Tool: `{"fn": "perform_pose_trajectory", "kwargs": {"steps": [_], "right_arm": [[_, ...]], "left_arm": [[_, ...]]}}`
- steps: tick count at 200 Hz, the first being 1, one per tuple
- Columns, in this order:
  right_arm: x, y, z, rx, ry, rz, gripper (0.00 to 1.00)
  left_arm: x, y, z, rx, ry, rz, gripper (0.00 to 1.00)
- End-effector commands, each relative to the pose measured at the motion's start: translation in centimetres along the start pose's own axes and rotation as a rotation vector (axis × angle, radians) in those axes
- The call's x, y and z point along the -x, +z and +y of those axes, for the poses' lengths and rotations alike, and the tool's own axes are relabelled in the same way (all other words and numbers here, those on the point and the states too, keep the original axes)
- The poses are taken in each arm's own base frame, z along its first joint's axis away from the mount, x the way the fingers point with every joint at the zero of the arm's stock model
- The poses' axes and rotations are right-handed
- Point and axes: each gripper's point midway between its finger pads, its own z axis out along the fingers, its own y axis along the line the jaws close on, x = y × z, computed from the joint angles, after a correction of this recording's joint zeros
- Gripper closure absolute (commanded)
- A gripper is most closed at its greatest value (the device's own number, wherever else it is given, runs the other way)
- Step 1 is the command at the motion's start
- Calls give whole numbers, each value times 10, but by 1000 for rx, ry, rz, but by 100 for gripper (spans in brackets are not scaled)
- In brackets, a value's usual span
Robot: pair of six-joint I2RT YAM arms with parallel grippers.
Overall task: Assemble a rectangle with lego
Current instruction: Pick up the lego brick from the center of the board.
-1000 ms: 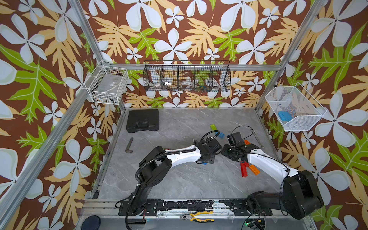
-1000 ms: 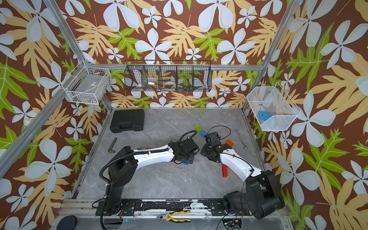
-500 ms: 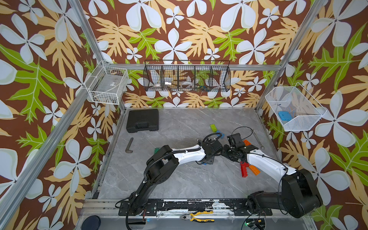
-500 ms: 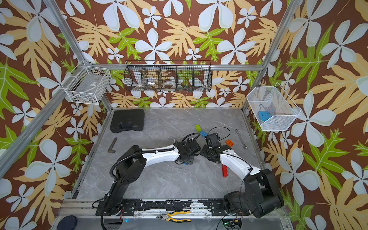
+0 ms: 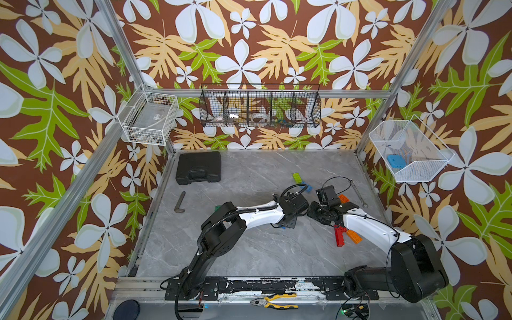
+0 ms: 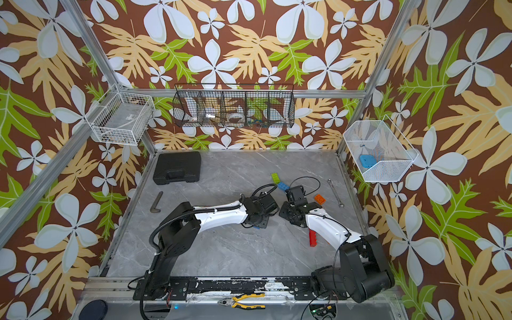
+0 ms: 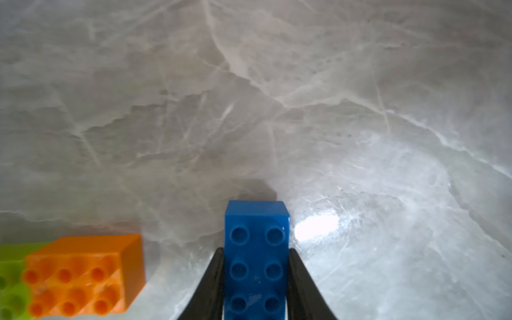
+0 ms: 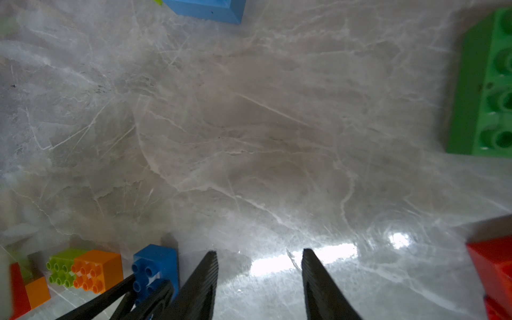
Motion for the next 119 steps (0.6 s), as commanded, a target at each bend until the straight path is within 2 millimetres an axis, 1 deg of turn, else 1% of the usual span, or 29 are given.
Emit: {"fn": "perform_pose_trajectory", "kwargs": {"steps": [1, 12, 25, 41, 69, 95, 119], "right_arm": [[0, 2, 0, 2, -3, -1, 52], [0, 3, 1, 2, -3, 1, 52], [1, 4, 1, 3, -2, 2, 52], [0, 3, 1, 4, -2, 1, 52], [0, 4, 2, 6, -4, 6, 52], [0, 3, 2, 6, -4, 3, 52], [-1, 4, 2, 7, -4, 5, 52]], "left_arm": [[-3, 5, 4, 20, 41, 11, 72], [-9, 11, 5, 26, 50, 35, 68], [-11, 14, 6, 30, 46, 40, 66], [-9, 14, 7, 37, 44, 30, 66], [-7, 14, 5, 33, 51, 28, 67], [-9, 18, 6, 51, 63, 41, 57], [-7, 18, 7, 55, 63, 38, 55]]}}
